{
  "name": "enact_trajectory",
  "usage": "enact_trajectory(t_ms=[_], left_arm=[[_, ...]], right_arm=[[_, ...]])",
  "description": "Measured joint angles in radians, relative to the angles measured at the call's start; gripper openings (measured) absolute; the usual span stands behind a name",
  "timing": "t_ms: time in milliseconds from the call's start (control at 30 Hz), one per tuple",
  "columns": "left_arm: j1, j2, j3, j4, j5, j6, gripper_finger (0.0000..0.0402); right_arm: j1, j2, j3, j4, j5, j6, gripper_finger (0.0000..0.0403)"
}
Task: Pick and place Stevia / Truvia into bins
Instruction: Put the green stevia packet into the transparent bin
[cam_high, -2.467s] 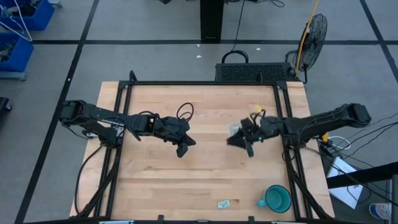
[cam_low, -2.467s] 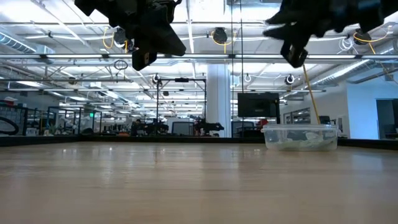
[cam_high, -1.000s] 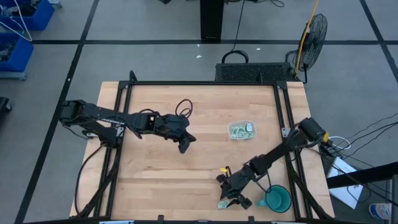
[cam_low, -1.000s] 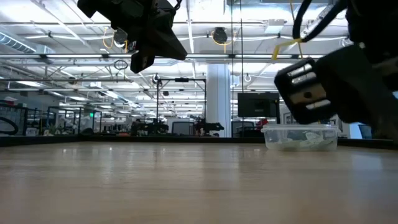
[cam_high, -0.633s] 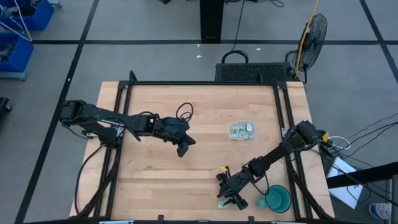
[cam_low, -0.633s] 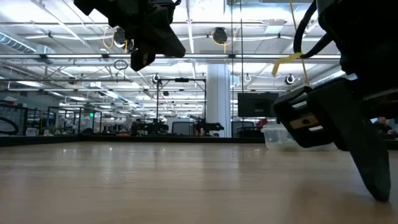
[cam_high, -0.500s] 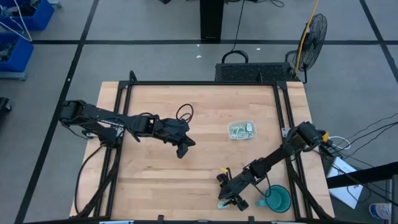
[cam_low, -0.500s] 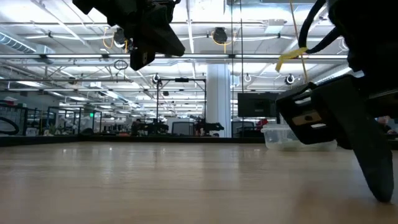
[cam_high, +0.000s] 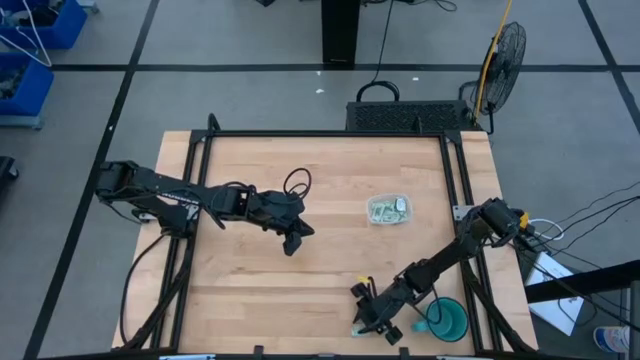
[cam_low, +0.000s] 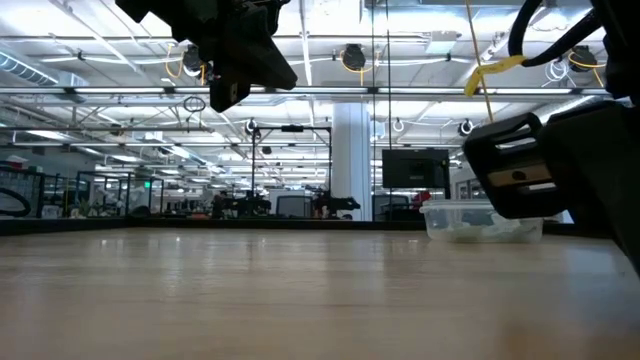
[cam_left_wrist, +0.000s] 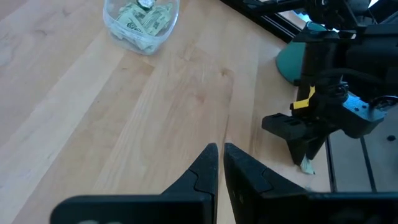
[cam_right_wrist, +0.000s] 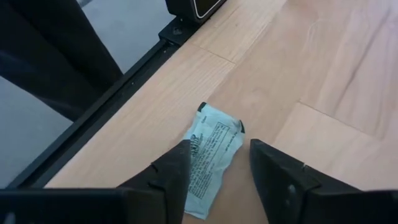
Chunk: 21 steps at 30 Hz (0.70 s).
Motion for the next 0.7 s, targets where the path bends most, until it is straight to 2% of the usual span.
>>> enact_trajectory(t_ms=[400,567,700], left_arm=[[0.0,0.0,0.0,0.0,0.0,0.0,0.0031],[0.0,0.0,0.0,0.0,0.0,0.0,0.0031],[0.0,0.0,0.0,0.001,0.0,-0.002,0.0031]], right_arm=[[-0.004,0.002,-0.003,0.07,0.002,-0.008,0.0044],[-0.028,-0.032,-0.006,0.058,0.052,0.014,0.002],[-0.069,-0.117,-0.006,-0.012,0.071,0.013,0.0014]])
